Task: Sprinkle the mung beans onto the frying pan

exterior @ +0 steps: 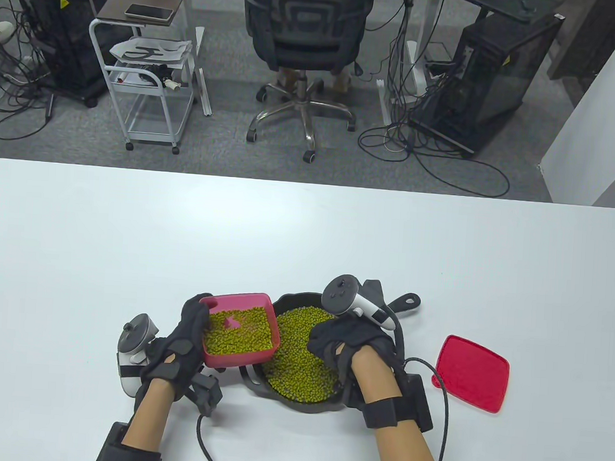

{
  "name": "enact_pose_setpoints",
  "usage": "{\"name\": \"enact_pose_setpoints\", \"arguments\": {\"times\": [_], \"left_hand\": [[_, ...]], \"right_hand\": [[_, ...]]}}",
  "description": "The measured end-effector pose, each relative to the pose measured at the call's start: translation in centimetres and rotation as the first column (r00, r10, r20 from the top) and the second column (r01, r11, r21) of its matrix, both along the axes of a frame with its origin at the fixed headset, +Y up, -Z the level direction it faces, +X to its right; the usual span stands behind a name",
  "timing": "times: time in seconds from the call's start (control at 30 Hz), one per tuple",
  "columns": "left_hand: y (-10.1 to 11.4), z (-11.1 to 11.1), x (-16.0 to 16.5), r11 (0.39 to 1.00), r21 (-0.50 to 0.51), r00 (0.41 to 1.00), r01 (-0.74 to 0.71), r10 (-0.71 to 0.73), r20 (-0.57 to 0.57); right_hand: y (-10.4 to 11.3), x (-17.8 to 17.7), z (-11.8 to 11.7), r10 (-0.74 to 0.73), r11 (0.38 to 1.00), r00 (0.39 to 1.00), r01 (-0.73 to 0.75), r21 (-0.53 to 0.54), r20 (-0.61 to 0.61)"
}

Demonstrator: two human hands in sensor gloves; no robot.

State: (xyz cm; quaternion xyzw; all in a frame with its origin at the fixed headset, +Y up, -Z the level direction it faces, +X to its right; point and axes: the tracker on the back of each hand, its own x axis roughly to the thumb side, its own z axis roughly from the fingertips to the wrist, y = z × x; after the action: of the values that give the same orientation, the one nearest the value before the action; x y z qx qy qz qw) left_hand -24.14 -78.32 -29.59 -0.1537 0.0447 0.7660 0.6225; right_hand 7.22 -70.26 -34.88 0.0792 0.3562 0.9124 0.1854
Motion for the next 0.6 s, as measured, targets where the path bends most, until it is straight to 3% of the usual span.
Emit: {"name": "enact_pose_setpoints", "arguments": {"times": [0.2, 0.4, 0.5, 0.6], "left_hand": [[0.0, 0.0, 0.3, 1.000, 0.017, 1.000, 0.008, -0.008, 0.001], [0.4, 0.1, 0.9, 0.999, 0.041, 0.999, 0.033, -0.033, 0.008], [0.5, 0.3, 1.3, 0.998, 0.051, 0.999, 0.034, -0.035, 0.016], [0.8, 0.6, 1.5, 0.997, 0.065, 0.999, 0.036, -0.037, 0.019]], "right_hand": [[3.3, -0.3, 0.2, -0.185, 0.978, 0.983, 0.183, 0.101, 0.009], [7.6, -4.0, 1.9, -0.392, 0.871, 0.911, 0.411, 0.270, -0.124], [8.2, -6.6, 2.7, -0.370, 0.863, 0.907, 0.415, 0.288, -0.199], [7.4, -10.1, 3.1, -0.220, 0.911, 0.940, 0.294, 0.289, -0.262]]}}
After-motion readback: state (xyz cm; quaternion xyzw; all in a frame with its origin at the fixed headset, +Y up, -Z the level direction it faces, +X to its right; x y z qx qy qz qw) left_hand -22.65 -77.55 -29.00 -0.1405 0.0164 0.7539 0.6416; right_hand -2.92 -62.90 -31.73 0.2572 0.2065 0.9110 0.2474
